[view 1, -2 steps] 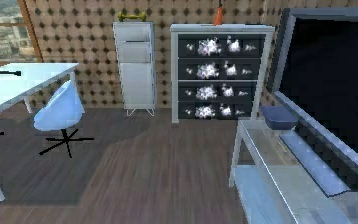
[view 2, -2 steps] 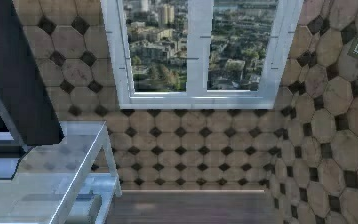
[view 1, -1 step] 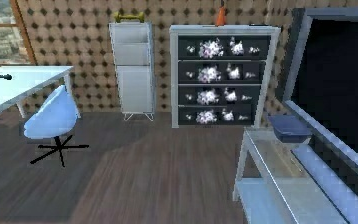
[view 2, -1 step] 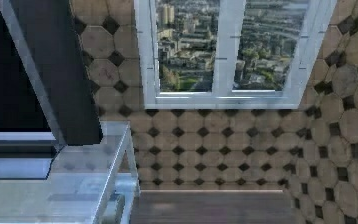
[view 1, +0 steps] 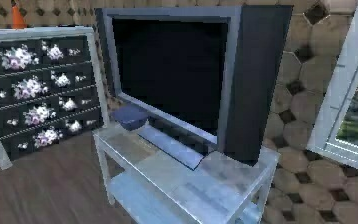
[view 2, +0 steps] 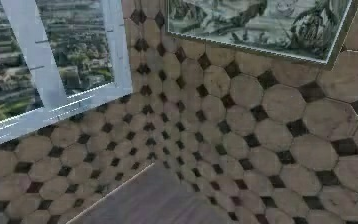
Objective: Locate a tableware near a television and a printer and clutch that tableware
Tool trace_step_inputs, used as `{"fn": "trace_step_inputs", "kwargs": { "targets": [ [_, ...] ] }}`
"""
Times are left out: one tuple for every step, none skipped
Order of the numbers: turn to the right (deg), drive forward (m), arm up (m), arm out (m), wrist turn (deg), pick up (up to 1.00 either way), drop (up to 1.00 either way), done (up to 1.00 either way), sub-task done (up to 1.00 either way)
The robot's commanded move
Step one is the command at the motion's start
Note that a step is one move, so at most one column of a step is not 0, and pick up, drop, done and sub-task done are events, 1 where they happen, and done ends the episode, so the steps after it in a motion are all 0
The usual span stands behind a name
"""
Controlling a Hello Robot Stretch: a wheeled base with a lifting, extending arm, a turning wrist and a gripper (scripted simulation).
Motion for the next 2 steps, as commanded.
{"fn": "trace_step_inputs", "kwargs": {
  "targets": [
    [-45.0, 0.0, 0.0, 0.0, 0.0, 0.0, 0.0, 0.0, 0.0],
    [-39.0, 0.0, 0.0, 0.0, 0.0, 0.0, 0.0, 0.0, 0.0]
  ]
}}
